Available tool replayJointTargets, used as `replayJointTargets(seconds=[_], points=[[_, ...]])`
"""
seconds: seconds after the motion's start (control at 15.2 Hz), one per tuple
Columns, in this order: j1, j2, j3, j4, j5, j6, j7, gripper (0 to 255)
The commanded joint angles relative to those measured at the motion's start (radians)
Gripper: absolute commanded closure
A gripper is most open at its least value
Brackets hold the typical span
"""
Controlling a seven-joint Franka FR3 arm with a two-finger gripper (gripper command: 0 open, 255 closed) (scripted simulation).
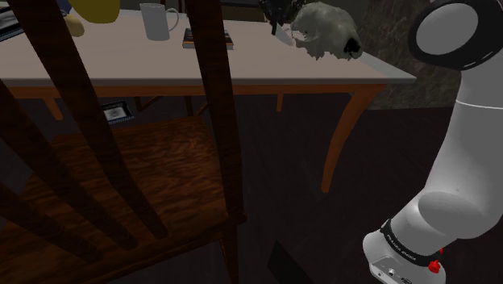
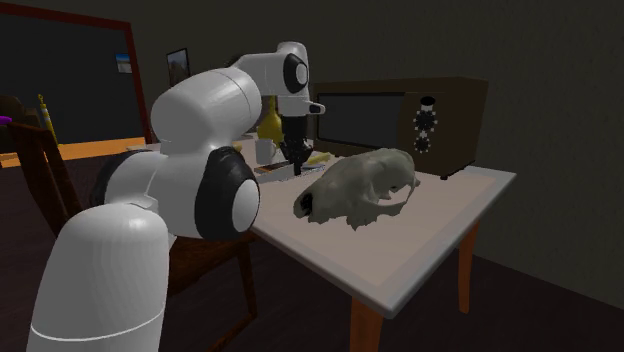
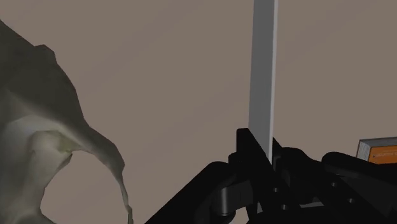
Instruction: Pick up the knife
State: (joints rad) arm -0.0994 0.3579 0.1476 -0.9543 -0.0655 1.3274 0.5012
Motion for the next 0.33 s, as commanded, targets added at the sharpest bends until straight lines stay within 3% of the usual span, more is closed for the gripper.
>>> replayJointTargets(seconds=[0.0,0.13,0.26], points=[[0.007,0.029,0.0,0.075,-0.005,-0.047,0.001,255],[0.017,0.077,0.0,0.183,-0.013,-0.107,0.001,255],[0.018,0.081,-0.001,0.192,-0.014,-0.112,0.001,255]])
